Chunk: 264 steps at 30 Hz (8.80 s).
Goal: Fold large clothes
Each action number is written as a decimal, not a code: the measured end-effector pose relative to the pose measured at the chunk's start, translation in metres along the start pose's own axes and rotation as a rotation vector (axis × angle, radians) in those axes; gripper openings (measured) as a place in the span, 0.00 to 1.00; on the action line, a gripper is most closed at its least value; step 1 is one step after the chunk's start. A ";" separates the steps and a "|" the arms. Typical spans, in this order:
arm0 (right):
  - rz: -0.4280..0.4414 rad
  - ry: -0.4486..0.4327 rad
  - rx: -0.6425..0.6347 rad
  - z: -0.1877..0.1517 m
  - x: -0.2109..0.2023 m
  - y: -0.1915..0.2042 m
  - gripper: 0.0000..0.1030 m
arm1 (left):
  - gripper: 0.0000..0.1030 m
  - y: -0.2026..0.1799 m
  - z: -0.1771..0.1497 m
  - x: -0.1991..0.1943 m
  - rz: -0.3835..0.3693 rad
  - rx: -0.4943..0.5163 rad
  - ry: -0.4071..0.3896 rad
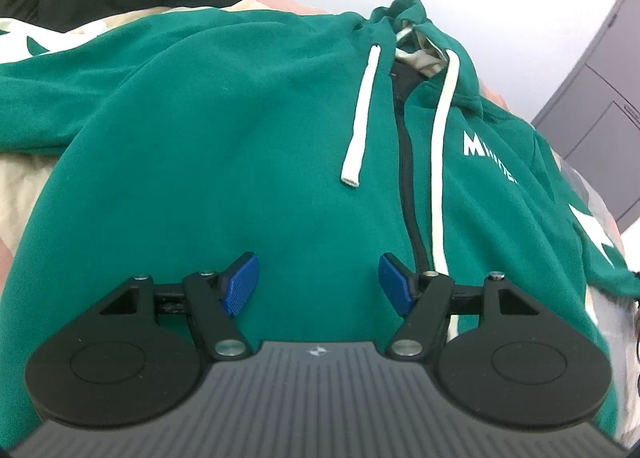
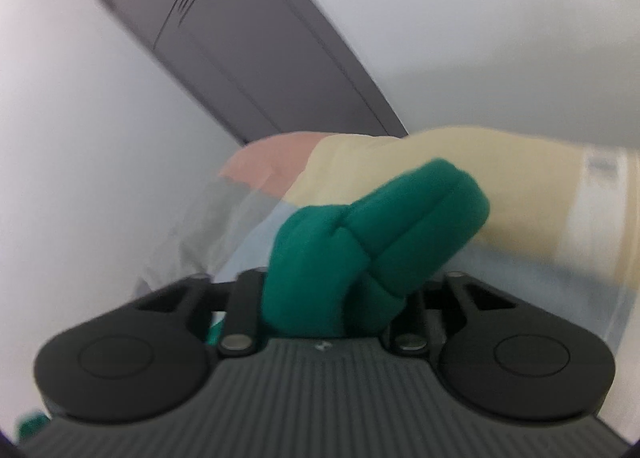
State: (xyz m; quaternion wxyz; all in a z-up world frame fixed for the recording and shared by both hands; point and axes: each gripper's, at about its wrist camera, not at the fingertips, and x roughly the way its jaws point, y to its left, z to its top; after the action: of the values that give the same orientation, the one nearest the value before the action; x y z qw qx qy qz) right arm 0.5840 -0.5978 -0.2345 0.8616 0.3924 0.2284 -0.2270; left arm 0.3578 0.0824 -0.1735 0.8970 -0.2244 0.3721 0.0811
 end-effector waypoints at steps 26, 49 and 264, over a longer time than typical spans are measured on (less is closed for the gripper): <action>0.440 -0.326 -0.963 -0.074 -0.286 0.268 0.15 | 0.69 0.038 0.010 -0.077 -0.011 0.041 -0.198; 0.652 -0.058 -1.641 -0.426 -0.385 0.257 0.27 | 0.70 0.115 0.005 -0.142 -0.170 -0.130 -0.257; 0.543 0.285 -0.989 -0.406 -0.273 0.195 0.51 | 0.72 0.034 0.057 0.017 -0.025 0.239 0.006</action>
State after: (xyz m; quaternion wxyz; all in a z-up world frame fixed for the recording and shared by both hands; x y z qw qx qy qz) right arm 0.3916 -0.1085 -0.2060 0.9307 0.0146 0.3120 0.1905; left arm 0.3956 0.1384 -0.1615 0.9171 -0.1208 0.3791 0.0245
